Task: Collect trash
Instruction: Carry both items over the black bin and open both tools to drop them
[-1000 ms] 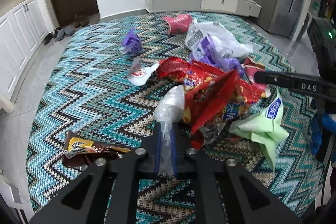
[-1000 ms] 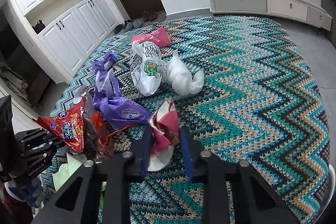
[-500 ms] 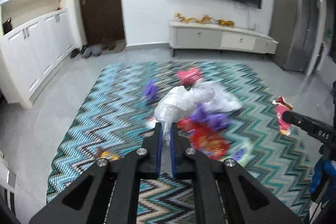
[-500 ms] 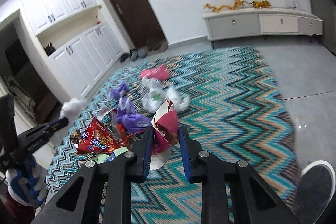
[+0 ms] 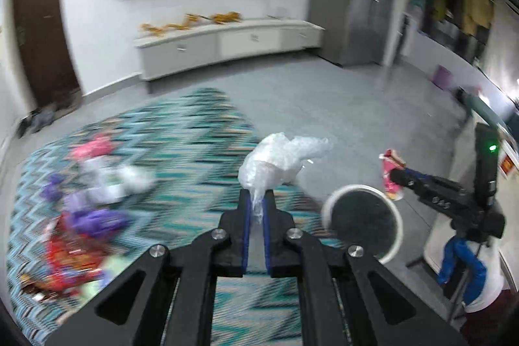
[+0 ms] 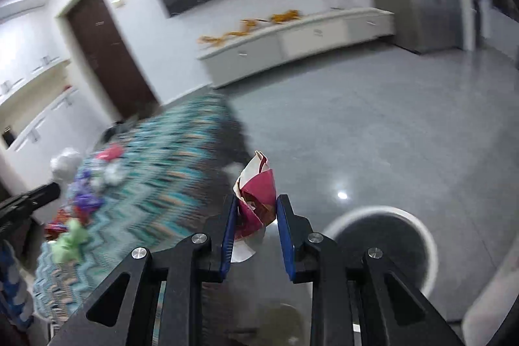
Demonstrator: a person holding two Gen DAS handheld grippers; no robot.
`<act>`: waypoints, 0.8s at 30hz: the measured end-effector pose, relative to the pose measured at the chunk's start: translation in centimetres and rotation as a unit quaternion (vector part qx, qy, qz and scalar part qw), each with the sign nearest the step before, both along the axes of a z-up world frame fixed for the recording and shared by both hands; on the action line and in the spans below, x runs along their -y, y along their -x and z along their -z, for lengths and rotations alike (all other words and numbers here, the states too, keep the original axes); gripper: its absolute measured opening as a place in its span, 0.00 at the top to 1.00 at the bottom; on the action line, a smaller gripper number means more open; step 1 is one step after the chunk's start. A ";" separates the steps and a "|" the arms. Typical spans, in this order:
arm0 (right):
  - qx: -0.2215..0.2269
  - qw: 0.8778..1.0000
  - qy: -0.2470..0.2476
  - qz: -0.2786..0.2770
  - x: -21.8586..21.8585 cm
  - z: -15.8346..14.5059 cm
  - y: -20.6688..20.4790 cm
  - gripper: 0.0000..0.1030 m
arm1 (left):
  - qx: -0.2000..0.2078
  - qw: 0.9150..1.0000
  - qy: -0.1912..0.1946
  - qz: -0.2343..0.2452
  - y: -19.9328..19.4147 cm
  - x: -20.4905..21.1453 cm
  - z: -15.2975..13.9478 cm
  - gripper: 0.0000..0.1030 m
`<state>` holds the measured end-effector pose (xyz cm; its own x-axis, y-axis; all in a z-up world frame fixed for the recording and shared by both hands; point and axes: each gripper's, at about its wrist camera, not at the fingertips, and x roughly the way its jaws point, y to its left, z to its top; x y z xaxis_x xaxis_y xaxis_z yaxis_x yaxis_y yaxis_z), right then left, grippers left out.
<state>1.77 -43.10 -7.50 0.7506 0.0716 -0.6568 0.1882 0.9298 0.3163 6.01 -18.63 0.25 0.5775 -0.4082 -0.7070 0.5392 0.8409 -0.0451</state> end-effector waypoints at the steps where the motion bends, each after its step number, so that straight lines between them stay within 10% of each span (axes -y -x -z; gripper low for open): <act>1: -0.009 1.000 -0.003 0.013 1.5 0.8 0.5 0.77 | -0.009 1.000 0.000 0.014 0.0 1.8 0.4 0.94; 13: -0.076 0.993 -0.030 0.082 9.8 8.2 2.3 0.72 | -0.111 0.988 0.018 0.110 -0.3 16.5 5.5 0.92; 15: -0.082 0.992 -0.034 0.091 10.5 8.7 2.5 0.60 | -0.129 0.984 0.025 0.123 -0.3 17.6 5.9 0.87; 19: -0.084 0.990 -0.038 0.106 11.2 9.3 3.0 0.49 | -0.135 0.981 0.038 0.132 -0.1 18.1 5.7 0.44; 24: -0.080 0.990 -0.030 0.115 11.2 8.2 3.8 0.49 | -0.125 0.983 0.043 0.130 0.3 16.6 5.2 0.43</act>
<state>-2.04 -54.25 -15.69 0.6378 -0.0464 -0.7688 0.4454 0.8366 0.3190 5.69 -35.24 -4.94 0.2583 -0.5827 -0.7706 0.6978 0.6641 -0.2683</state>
